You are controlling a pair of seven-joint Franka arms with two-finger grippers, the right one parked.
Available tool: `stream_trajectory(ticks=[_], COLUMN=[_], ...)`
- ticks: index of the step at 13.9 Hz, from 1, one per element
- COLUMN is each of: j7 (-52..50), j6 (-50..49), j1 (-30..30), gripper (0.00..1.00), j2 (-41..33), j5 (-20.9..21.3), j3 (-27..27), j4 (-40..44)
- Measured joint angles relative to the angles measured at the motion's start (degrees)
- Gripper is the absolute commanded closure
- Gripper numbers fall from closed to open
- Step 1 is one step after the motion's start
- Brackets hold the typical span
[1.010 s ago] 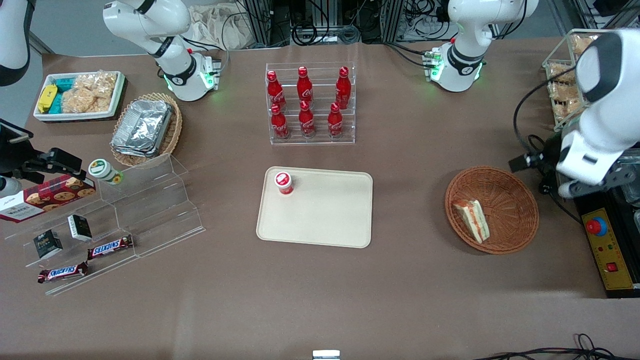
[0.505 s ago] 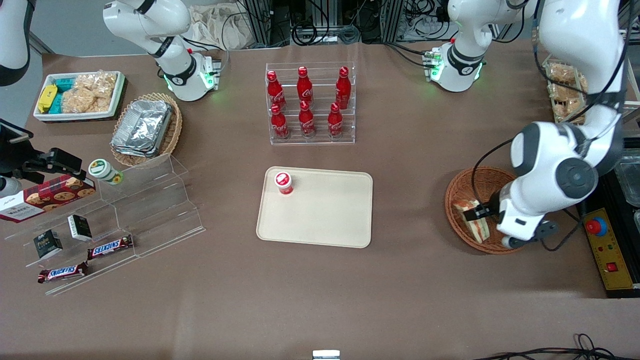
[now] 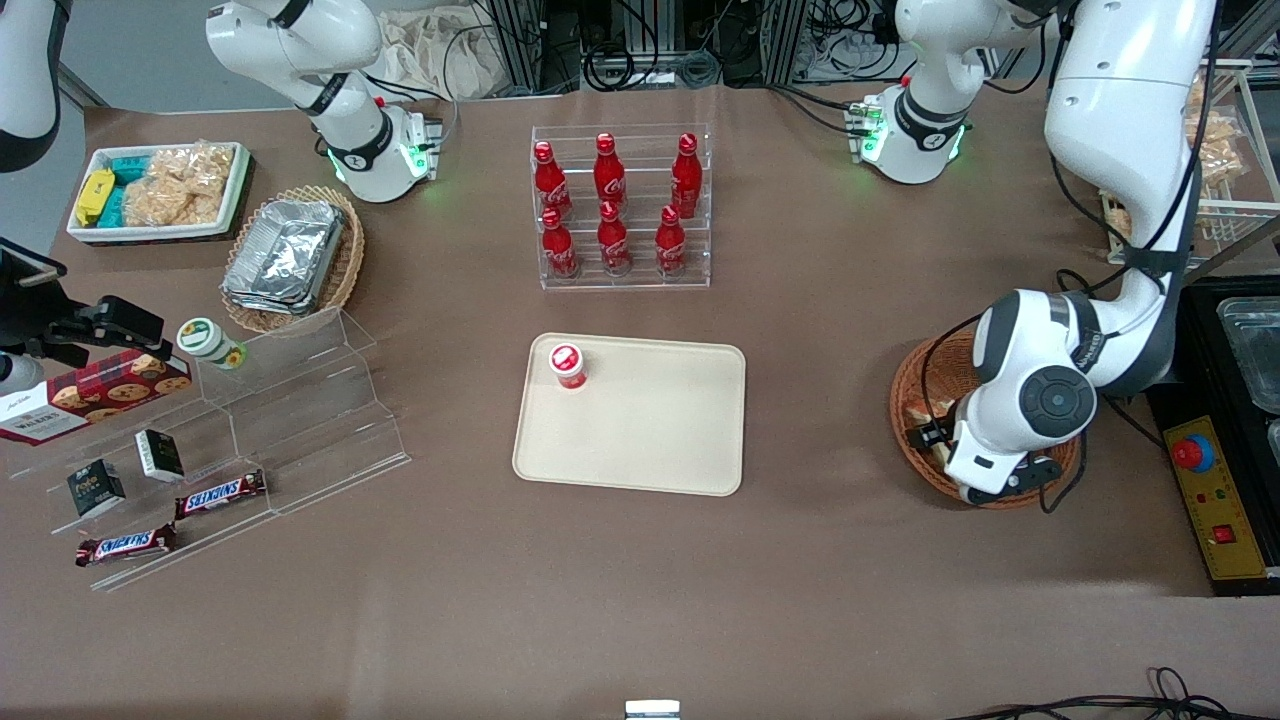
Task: Place sandwich from basket to tray
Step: 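Close the left gripper on the wrapped sandwich and lift it, then carry the held sandwich over to the white tray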
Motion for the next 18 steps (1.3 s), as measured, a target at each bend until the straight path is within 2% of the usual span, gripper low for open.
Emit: stream_trajectory(ticks=[2,3,4,5,7,10,15,18], j7=[-1.57,-2.52,-3.09,-3.46,-3.67,-3.39,-1.68,-1.76], j6=[0.92,1.18,1.29,1.31,1.07,-2.89,-21.14,-32.67], j1=[0.0,0.0,0.0,0.01,0.05,0.12,-0.1,-0.21], gripper=[0.63,0.79,0.9,0.95,1.0,1.0,1.0,1.0], j2=[0.4,0.46,0.44,0.4,-0.23,-4.65,-13.93,-15.84], j5=[0.04,0.05,0.05,0.05,0.05,0.05,-1.26,-2.33], j3=[0.04,0.04,0.04,0.04,0.05,0.03,-2.52,-6.93], j4=[-0.44,-0.47,-0.46,-0.42,-0.06,1.94,11.94,21.78])
